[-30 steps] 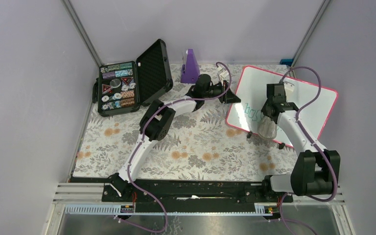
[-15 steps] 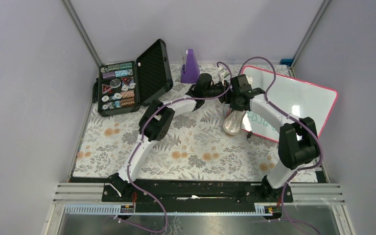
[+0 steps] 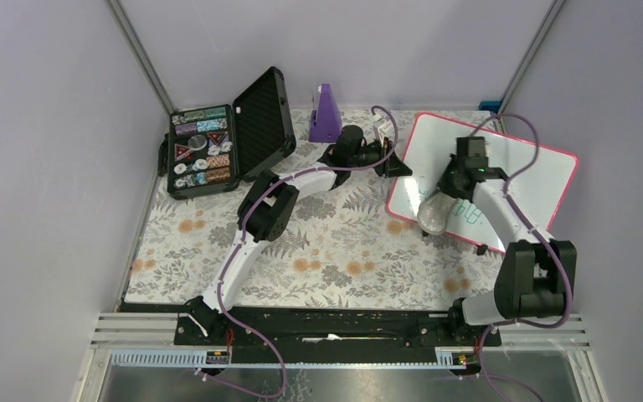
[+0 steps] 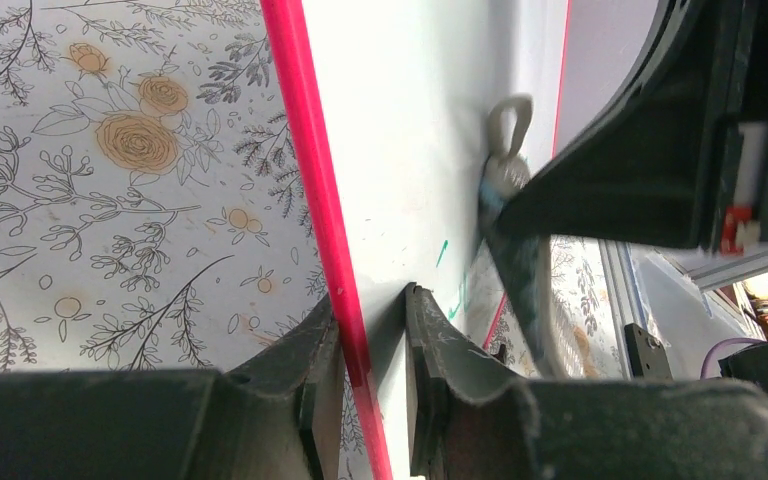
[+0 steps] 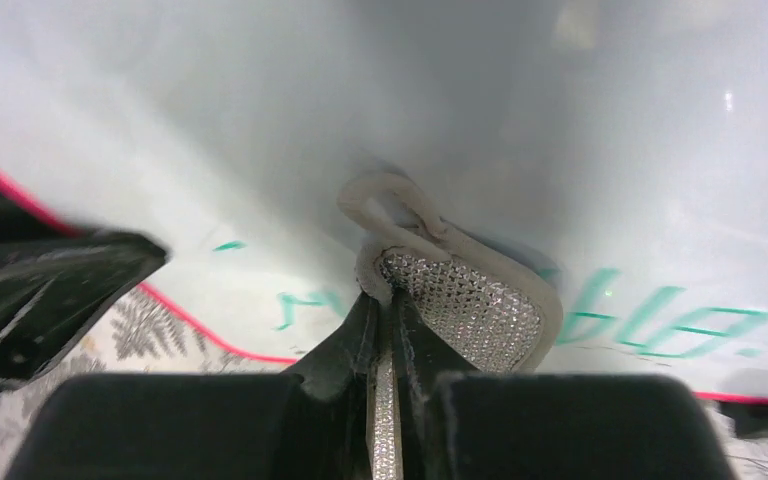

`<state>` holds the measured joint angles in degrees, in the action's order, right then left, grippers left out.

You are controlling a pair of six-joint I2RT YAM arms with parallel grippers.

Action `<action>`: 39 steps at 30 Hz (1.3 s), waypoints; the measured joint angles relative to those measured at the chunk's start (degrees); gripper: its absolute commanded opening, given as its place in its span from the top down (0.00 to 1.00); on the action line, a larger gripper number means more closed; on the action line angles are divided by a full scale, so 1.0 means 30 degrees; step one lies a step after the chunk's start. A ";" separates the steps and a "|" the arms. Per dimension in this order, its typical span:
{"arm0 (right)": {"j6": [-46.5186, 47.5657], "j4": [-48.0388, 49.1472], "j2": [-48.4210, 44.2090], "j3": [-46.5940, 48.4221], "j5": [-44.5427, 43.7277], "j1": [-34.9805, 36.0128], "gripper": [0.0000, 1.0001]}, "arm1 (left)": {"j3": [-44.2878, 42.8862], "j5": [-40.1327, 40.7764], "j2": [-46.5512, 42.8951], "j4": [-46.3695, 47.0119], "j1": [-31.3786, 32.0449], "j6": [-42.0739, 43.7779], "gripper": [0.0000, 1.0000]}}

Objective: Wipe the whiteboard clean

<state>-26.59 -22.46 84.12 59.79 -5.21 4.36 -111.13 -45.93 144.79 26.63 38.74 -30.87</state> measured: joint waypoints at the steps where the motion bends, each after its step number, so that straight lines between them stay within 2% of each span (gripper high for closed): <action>1: 0.0058 0.0000 -0.0466 -0.0306 -0.0044 -0.0641 1.00 | 0.0000 -0.0015 0.0000 0.0000 0.0000 0.0000 1.00; 4: 0.0299 -0.0007 -0.1297 -0.0692 -0.0408 -0.1829 1.00 | 0.0000 -0.0029 -0.0029 0.0000 0.0007 -0.0007 1.00; 8: 0.0495 0.0007 -0.1107 -0.0546 -0.0765 -0.1530 1.00 | 0.0000 -0.0029 -0.0036 -0.0022 0.0015 -0.0007 1.00; 16: 0.0357 -0.0226 0.2565 0.2914 -0.1435 0.2922 1.00 | 0.0000 0.0007 -0.0036 -0.0087 0.0000 -0.0007 1.00; 20: 0.0262 -0.0350 0.3198 0.3446 -0.1530 0.3497 1.00 | 0.0000 0.0036 -0.0036 -0.0262 -0.0058 -0.0015 1.00; 26: 0.0058 0.0481 0.2310 0.2259 -0.0678 0.2557 1.00 | 0.0000 0.0058 -0.0036 -0.0197 0.0000 -0.0007 1.00; 30: -0.0058 0.0874 0.0423 0.0226 0.1035 -0.0248 1.00 | 0.0000 0.0117 -0.0036 -0.0153 0.0036 -0.0007 1.00; 34: -0.0015 0.0699 -0.1384 -0.1209 0.0911 -0.2718 1.00 | 0.0000 0.0095 -0.0036 -0.0080 0.0044 0.0000 1.00; 39: 0.0211 0.0743 -0.1654 -0.1501 0.0466 -0.2907 1.00 | 0.0015 0.0087 -0.0036 -0.0029 0.0044 0.0000 1.00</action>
<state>-25.96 -20.23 79.15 55.29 -3.81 -4.36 -111.09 -45.67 144.68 26.55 38.87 -30.87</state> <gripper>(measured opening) 0.098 0.230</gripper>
